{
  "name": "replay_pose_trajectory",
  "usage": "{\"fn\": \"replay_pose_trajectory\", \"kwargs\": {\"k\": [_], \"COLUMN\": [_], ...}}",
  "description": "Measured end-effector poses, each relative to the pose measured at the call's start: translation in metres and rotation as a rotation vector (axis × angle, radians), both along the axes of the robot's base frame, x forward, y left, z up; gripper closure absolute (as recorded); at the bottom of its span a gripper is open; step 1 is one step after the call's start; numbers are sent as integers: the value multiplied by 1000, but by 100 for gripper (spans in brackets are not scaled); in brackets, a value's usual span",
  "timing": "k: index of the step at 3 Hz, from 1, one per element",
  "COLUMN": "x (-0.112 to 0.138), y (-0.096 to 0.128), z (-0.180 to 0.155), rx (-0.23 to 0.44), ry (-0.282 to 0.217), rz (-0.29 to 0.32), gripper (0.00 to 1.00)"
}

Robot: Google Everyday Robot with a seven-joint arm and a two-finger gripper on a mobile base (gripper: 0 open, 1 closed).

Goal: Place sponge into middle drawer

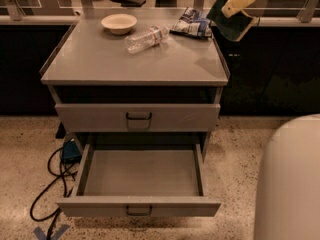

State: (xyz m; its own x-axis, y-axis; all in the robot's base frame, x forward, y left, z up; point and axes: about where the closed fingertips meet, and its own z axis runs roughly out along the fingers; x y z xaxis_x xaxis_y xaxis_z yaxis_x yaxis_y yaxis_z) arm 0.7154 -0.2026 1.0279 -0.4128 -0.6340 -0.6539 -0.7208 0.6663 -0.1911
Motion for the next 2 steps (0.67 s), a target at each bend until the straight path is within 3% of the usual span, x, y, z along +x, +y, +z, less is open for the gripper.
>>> {"fn": "replay_pose_trajectory", "kwargs": {"k": [1, 2], "x": [-54, -108], "y": [-10, -16], "z": [62, 87], "rx": [82, 174], "ry": [-136, -221], "rz": [22, 40], "gripper": [100, 100]}}
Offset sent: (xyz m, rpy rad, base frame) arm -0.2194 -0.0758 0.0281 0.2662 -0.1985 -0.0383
